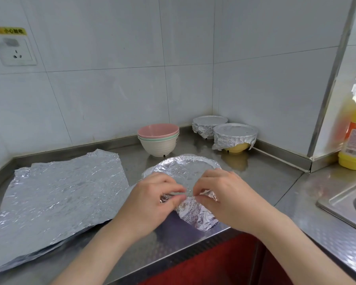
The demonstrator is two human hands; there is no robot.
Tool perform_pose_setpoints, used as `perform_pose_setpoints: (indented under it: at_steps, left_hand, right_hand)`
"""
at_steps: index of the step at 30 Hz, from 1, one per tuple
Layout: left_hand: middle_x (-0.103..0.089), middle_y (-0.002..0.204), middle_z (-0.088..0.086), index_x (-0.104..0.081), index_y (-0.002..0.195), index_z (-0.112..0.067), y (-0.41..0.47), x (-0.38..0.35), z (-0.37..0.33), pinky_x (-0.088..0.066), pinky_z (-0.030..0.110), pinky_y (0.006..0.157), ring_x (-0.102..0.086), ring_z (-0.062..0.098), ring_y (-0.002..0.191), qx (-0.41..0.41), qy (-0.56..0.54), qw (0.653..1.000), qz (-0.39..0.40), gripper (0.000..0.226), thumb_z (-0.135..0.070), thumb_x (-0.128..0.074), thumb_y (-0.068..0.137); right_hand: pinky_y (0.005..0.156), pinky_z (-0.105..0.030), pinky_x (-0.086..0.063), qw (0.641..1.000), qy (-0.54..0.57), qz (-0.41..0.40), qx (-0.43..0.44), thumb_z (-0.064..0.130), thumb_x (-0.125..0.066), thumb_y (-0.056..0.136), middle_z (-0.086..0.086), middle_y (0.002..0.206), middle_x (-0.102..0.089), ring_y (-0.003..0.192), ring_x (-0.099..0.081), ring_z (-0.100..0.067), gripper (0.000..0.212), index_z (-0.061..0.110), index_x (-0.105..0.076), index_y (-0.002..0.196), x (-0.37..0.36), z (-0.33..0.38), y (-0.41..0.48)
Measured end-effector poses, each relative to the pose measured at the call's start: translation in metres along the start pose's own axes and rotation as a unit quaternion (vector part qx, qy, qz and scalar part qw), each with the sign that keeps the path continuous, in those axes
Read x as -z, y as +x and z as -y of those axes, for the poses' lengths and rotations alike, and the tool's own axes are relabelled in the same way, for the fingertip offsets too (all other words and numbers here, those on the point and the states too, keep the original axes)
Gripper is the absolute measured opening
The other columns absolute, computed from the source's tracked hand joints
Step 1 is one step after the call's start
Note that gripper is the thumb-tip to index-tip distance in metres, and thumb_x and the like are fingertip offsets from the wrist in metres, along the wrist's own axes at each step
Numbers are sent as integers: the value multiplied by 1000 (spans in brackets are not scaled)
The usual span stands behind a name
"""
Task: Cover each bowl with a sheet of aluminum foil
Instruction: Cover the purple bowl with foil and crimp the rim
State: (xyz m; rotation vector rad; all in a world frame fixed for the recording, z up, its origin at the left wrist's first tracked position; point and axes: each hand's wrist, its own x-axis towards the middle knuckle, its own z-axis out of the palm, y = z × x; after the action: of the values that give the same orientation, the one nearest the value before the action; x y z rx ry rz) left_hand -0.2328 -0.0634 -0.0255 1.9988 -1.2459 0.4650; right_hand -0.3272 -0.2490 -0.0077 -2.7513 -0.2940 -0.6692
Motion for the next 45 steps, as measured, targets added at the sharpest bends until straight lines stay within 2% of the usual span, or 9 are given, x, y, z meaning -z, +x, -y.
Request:
perform_pose_setpoints:
  at_steps: [4,8,12,18,23,26,30,40,45]
  left_hand:
    - [-63,81,-15,-77,81,-28,1,4,3,-45,23,73,-58,3,81,2,-10,1000,-5,6,-30,-76,76]
    - [-63,79,-13,-76,82,-25,3,-1,2,-45,25,72,-56,2,79,-35,15,999,6,16,-39,-68,80]
    - [-63,79,-7,-72,80,-17,4,-5,4,-43,25,73,-54,11,76,-89,74,993,7,22,-33,-59,86]
    - [-65,81,-6,-72,86,-14,3,-15,-4,-43,22,74,-55,12,76,-106,67,992,-8,20,-30,-61,87]
    - [-70,88,-10,-76,97,-18,2,-8,-16,-45,19,78,-59,8,82,-76,19,997,-15,27,-37,-63,83]
    - [-68,85,-13,-77,88,-21,2,-3,-10,-46,22,77,-59,5,83,-52,7,998,-23,21,-37,-66,81]
    - [-66,81,-14,-77,84,-22,1,-9,-8,-45,22,74,-57,4,79,-40,6,999,-6,10,-29,-71,79]
    - [-61,83,-8,-68,87,-16,4,-21,-15,-38,19,76,-50,9,81,-90,83,992,30,17,-28,-55,89]
    - [-64,85,-10,-73,92,-18,12,-26,-22,-40,18,77,-54,9,83,-60,50,997,14,25,-34,-54,90]
  right_hand:
    - [78,-36,-47,1000,23,-9,6,32,-70,84,9,89,-63,86,-58,-13,8,27,-72,89,0,2,1]
    - [71,-40,-46,999,-15,-9,28,23,-73,80,1,83,-64,83,-60,-25,7,20,-72,86,-11,5,7]
    - [56,-30,-37,996,-65,-23,54,12,-84,63,2,67,-59,63,-59,-26,21,18,-66,72,-17,5,12]
    - [68,-28,-33,998,-39,48,32,15,-74,80,5,80,-60,83,-57,-19,7,18,-70,84,3,-4,12]
    - [87,-25,-42,997,-30,66,-29,18,-69,85,13,96,-65,93,-56,-7,14,29,-73,93,33,-21,1]
    - [80,-14,-42,998,31,19,-42,19,-73,83,13,93,-68,88,-59,-1,11,27,-76,90,34,-23,-6]
    - [74,-13,-42,997,70,9,-14,21,-77,80,10,86,-68,80,-59,-4,9,21,-77,89,15,-12,-7]
    - [57,-32,-48,995,-15,-69,70,17,-67,73,6,71,-62,66,-55,-19,7,19,-73,73,-5,-16,-8]
    - [60,-38,-47,994,-48,-82,55,24,-65,79,9,82,-62,74,-55,-20,6,24,-71,78,1,-34,-13]
